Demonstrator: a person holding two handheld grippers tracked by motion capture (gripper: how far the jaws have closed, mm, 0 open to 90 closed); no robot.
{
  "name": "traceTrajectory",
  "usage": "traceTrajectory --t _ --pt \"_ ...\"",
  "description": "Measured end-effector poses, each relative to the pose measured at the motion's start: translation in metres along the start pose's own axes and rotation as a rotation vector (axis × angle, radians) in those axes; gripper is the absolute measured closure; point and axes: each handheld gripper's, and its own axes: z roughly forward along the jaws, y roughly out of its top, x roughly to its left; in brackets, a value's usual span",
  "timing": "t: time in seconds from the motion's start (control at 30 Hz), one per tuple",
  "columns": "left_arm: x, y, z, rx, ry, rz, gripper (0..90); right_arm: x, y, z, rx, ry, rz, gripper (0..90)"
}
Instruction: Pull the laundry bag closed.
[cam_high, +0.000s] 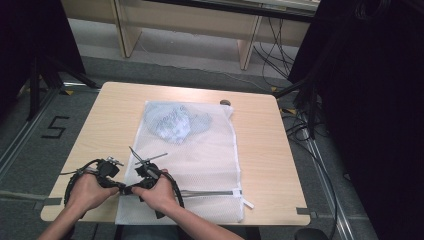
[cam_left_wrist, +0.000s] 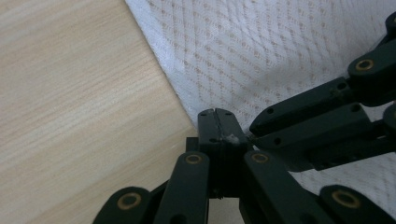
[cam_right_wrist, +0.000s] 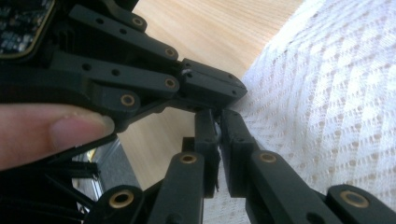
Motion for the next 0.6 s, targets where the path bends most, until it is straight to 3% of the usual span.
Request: traceTrajectory --t 0.37,0.4,0.6 --pt "-0.0035 0.0008 0.0003 0.009 0.017 0.014 90.0 -0.0019 -0.0037 -0.0027 -0.026 -0.027 0.016 87.0" --pt "-0.0037 0.0002 0.0002 0.005 0.018 0.012 90.0 -0.0002 -0.0045 -0.0034 -0.016 -0.027 0.05 87.0" --pt "-0.0042 0.0004 0.0007 0.006 0.02 0.029 90.0 -0.0019 -0.0053 -0.0039 -0.025 -0.033 0.043 87.0"
